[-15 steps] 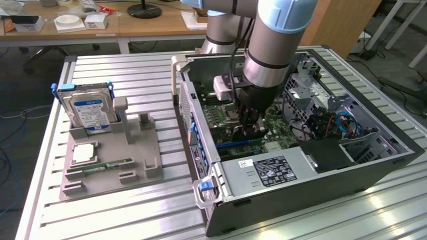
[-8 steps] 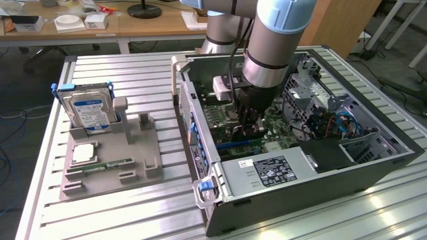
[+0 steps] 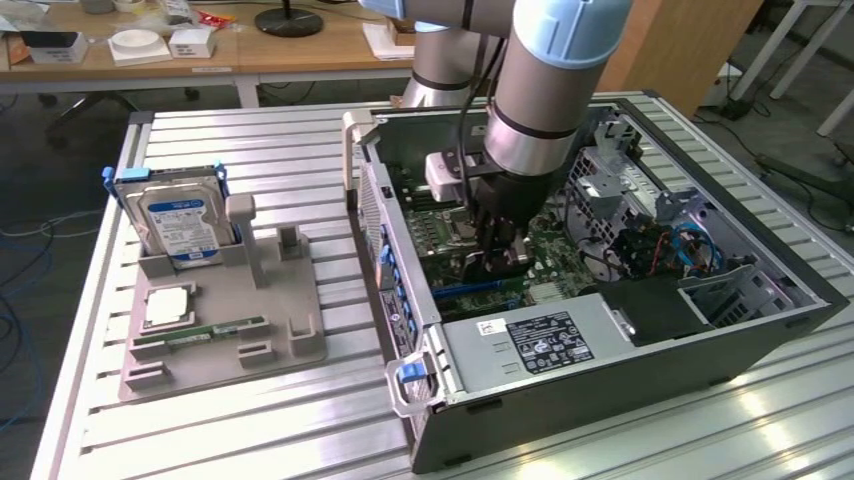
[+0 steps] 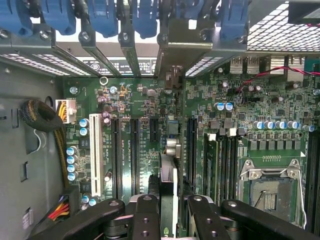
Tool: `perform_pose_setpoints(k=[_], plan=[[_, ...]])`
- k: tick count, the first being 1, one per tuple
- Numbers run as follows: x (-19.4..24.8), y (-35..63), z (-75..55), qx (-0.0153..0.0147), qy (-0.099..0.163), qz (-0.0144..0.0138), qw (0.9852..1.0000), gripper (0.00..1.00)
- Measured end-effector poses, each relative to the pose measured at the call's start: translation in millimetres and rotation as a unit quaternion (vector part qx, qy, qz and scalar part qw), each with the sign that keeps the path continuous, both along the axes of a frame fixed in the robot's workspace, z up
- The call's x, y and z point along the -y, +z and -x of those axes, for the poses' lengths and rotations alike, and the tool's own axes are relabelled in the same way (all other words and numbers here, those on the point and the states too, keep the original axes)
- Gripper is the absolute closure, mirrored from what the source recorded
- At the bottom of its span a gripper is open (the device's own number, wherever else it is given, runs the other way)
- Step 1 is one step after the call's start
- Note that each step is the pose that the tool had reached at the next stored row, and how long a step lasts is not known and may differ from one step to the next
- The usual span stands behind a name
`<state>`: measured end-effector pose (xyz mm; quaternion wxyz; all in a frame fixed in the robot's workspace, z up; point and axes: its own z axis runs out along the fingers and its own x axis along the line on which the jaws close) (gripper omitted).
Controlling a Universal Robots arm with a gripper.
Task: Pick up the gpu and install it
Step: 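Insert the gpu into the slot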
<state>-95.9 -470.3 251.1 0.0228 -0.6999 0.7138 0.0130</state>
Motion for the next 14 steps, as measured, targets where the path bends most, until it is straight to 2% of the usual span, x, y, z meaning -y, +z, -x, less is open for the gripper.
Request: perform_pose_setpoints(k=[14], plan=[[-0.1, -1.6, 1.4, -0.0002, 0.0, -0.0001, 1.0, 0.74]])
